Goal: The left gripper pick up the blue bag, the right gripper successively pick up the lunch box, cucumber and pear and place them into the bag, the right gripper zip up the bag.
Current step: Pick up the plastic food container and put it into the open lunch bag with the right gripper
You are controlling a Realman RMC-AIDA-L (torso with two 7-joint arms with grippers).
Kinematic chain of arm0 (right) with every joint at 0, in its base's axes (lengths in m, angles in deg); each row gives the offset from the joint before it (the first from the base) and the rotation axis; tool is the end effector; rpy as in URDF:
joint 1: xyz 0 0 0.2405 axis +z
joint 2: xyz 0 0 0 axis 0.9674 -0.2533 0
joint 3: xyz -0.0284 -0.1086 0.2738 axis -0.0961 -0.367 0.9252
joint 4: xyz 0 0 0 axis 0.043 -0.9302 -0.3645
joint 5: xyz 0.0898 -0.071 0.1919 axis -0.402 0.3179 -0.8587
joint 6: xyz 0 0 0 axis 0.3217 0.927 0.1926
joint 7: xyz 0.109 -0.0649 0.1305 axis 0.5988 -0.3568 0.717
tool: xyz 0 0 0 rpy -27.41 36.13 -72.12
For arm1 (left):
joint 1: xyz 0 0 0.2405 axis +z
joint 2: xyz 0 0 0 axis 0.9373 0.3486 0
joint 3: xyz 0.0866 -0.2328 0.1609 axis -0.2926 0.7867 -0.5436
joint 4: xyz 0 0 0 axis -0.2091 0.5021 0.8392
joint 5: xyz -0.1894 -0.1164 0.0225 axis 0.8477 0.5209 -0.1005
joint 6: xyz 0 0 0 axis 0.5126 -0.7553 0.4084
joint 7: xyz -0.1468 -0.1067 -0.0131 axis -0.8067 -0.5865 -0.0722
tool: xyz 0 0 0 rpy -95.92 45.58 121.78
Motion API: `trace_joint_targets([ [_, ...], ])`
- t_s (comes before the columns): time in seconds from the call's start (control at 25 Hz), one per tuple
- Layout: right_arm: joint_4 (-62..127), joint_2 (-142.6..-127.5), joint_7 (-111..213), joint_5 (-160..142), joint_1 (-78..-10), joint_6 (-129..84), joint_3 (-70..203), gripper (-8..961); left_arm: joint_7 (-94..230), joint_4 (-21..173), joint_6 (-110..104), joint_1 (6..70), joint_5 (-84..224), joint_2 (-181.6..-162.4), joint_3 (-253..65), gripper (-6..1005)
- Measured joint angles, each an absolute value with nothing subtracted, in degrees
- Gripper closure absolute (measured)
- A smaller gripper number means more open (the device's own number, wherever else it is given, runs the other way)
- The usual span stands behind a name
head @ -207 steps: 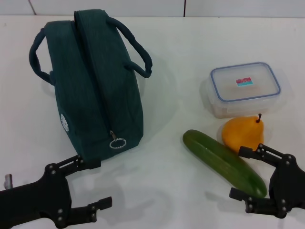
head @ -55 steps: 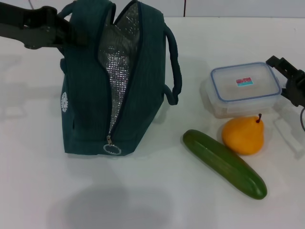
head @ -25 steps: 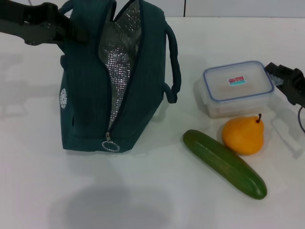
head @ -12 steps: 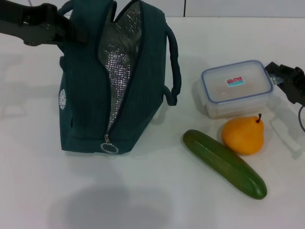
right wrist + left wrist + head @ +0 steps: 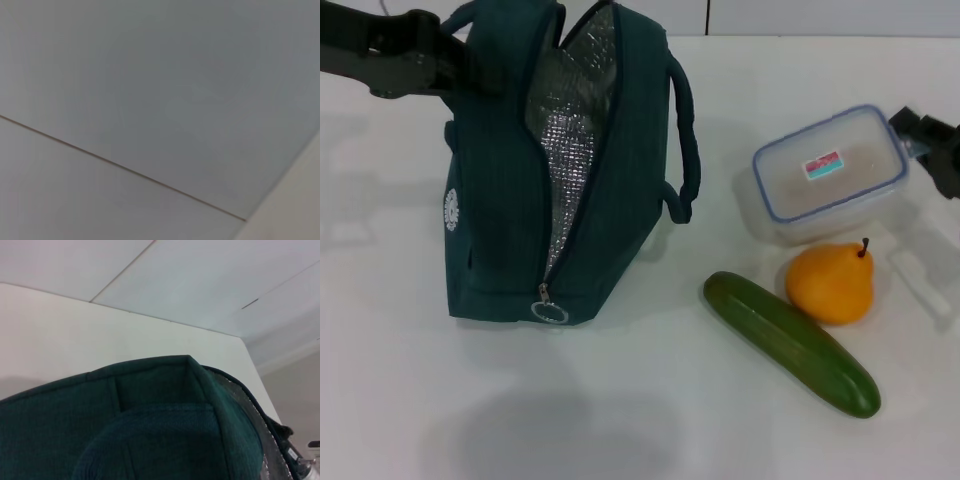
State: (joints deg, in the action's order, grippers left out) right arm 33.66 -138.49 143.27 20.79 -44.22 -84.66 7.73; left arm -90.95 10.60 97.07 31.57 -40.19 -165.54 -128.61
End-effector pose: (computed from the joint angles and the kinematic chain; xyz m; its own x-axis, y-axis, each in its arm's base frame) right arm 0.3251 0.4072 -0.0565 -0.2149 -0.5048 -0.8360 -0.9026 -0.2242 0.3674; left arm -0.2162 0.4084 0.0961 0.2899 0.9057 0.3092 0.9439 -0.3240 0.0640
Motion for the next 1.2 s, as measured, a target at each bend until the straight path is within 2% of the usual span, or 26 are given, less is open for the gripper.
trace_joint_targets([
  [0.8, 34.4, -138.44, 146.2, 9.5, -46.1, -100.9, 7.8, 854, -90.9, 10.7, 97.1, 31.5, -40.2, -166.04, -130.0, 957],
  [1.0, 39.0, -138.43, 150.1, 7.8, -44.6, -104.5, 7.6, 853, -90.9, 10.9, 97.1, 31.3, -40.2, -166.34, -130.3, 957],
  [1.2, 39.8, -138.47, 152.4, 7.8, -39.3, -106.4, 6.8, 853, -90.8, 11.1, 97.0, 31.3, -40.3, -167.23, -131.4, 957],
])
